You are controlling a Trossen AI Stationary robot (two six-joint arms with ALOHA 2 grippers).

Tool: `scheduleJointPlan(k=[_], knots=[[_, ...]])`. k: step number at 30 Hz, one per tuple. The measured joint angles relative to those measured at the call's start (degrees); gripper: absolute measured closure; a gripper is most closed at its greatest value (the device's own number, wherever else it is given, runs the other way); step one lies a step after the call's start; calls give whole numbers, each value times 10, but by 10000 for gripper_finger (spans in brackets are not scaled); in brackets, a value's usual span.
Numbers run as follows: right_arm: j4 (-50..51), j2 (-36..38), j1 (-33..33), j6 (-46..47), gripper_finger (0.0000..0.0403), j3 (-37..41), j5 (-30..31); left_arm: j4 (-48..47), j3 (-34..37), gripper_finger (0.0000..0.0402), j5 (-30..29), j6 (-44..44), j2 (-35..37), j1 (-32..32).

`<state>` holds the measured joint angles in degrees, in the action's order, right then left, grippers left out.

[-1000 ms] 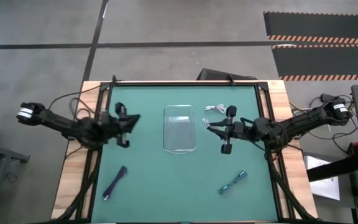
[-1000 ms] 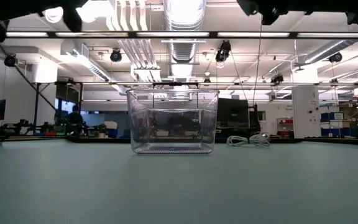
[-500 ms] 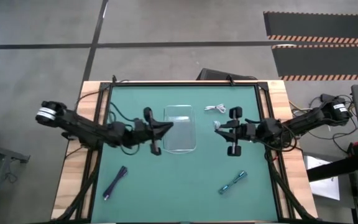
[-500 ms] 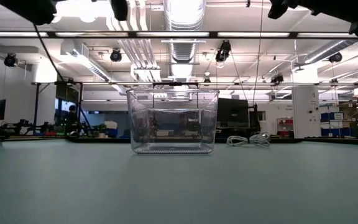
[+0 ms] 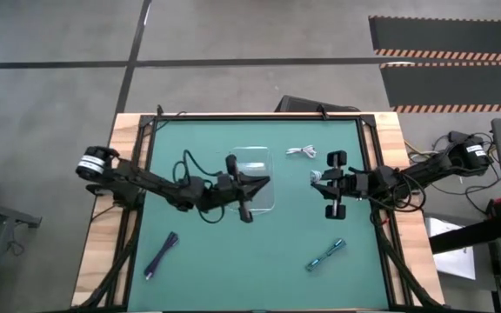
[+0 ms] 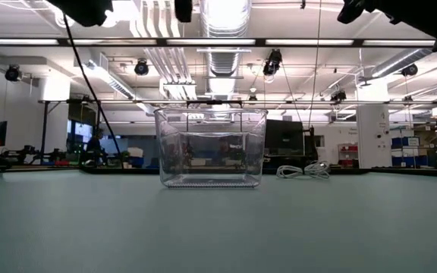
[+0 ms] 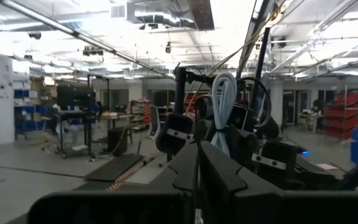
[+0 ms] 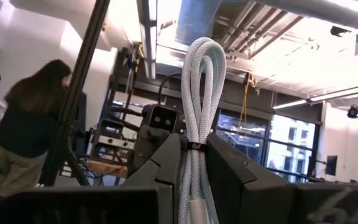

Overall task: Pick and place USB-C Cables
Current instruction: Put the bottom white charger cable into the transparent bin

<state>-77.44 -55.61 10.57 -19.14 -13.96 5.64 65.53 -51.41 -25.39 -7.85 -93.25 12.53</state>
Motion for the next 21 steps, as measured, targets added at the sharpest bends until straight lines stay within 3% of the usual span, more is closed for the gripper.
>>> scheduleJointPlan(k=[7, 16, 21], knots=[[4, 0, -1, 2, 355, -1, -47, 0, -43, 386, 8, -5, -30, -8], [6, -33, -1, -41, 355, -1, -71, 0, -65, 266, 58, 0, -61, -11], [4, -75, -1, -41, 355, -22, -56, 0, -103, 230, 104, -2, -97, -11]])
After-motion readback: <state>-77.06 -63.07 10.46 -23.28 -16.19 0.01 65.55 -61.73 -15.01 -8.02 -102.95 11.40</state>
